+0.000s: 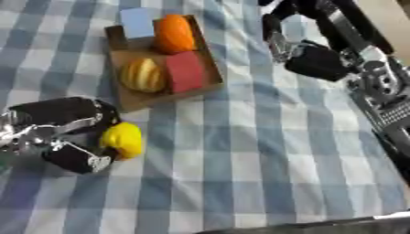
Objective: Pick up objects on the table and place them in the box.
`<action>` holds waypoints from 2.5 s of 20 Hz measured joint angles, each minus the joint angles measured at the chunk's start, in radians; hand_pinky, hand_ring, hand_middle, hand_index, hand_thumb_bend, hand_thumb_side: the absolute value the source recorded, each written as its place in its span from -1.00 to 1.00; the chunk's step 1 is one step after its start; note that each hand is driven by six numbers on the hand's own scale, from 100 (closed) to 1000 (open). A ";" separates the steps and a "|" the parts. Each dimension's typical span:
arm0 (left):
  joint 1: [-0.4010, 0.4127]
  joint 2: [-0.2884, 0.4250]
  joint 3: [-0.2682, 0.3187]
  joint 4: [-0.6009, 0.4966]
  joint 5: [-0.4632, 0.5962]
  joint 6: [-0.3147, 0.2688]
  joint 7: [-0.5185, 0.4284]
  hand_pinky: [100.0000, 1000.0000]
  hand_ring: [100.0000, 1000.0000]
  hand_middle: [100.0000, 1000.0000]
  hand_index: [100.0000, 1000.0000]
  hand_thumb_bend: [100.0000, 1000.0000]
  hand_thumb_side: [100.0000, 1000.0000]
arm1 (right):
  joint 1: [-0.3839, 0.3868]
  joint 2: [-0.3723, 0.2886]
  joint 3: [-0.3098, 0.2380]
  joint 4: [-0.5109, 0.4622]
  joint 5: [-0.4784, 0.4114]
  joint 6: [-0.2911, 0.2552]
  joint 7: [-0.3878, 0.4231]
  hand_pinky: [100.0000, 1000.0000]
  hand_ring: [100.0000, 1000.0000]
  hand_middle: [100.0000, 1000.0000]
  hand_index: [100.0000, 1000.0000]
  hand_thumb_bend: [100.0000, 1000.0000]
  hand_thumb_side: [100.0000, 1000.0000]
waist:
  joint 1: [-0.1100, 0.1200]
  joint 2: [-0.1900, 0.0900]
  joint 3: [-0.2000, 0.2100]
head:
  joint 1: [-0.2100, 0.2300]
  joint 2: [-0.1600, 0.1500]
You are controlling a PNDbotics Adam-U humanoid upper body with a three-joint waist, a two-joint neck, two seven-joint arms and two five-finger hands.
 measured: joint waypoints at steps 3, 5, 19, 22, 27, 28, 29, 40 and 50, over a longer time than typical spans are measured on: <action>0.003 0.039 0.026 -0.092 0.026 0.002 -0.009 0.73 0.58 0.50 0.52 -1.00 -0.39 | 0.004 0.000 0.000 0.000 0.001 0.001 0.000 0.28 0.14 0.33 0.55 -1.00 -0.17 | 0.007 -0.004 0.006 | -0.002 0.000; 0.002 0.067 0.041 -0.119 0.046 -0.011 -0.015 0.73 0.58 0.49 0.52 -1.00 -0.37 | 0.009 0.000 0.000 0.000 0.002 0.001 0.000 0.28 0.14 0.33 0.55 -1.00 -0.16 | 0.010 -0.007 0.007 | -0.005 0.000; -0.130 0.146 0.211 -0.135 0.151 0.085 0.100 0.66 0.48 0.39 0.42 -1.00 -0.48 | -0.012 -0.002 0.001 0.000 0.000 -0.005 0.001 0.29 0.14 0.33 0.55 -1.00 -0.20 | 0.016 -0.007 -0.017 | -0.010 -0.011; -0.206 0.128 0.224 -0.073 0.157 0.110 0.111 0.67 0.50 0.41 0.44 -1.00 -0.49 | -0.030 -0.004 0.002 0.000 -0.004 -0.011 0.007 0.29 0.14 0.33 0.55 -1.00 -0.19 | 0.020 0.008 -0.037 | -0.001 -0.025; -0.267 0.071 0.226 0.101 0.146 0.043 0.157 0.71 0.55 0.46 0.50 -0.93 -0.44 | -0.044 -0.004 0.007 0.000 -0.004 -0.015 0.013 0.29 0.14 0.33 0.55 -1.00 -0.18 | 0.021 0.020 -0.052 | 0.011 -0.039; -0.278 0.060 0.226 0.141 0.138 0.024 0.163 0.71 0.56 0.46 0.51 -0.91 -0.44 | -0.050 -0.004 0.007 0.000 -0.004 -0.016 0.013 0.29 0.14 0.33 0.55 -1.00 -0.18 | 0.022 0.027 -0.060 | 0.016 -0.044; -0.290 0.045 0.225 0.185 0.127 0.003 0.169 0.71 0.56 0.47 0.52 -0.87 -0.43 | -0.055 -0.004 0.008 0.000 -0.005 -0.017 0.014 0.29 0.14 0.33 0.55 -1.00 -0.18 | 0.023 0.036 -0.068 | 0.020 -0.046; -0.312 -0.076 0.240 0.569 -0.035 -0.191 0.258 0.73 0.61 0.52 0.60 -0.61 -0.39 | -0.085 -0.001 0.013 0.000 -0.012 -0.025 0.020 0.29 0.14 0.33 0.55 -1.00 -0.16 | 0.020 0.062 -0.100 | 0.061 -0.062; -0.299 -0.124 0.278 0.733 -0.090 -0.272 0.311 0.79 0.70 0.67 0.93 0.14 -0.03 | -0.086 0.014 0.013 0.000 -0.013 -0.021 0.024 0.28 0.14 0.33 0.55 -1.00 -0.12 | 0.021 0.074 -0.113 | 0.066 -0.062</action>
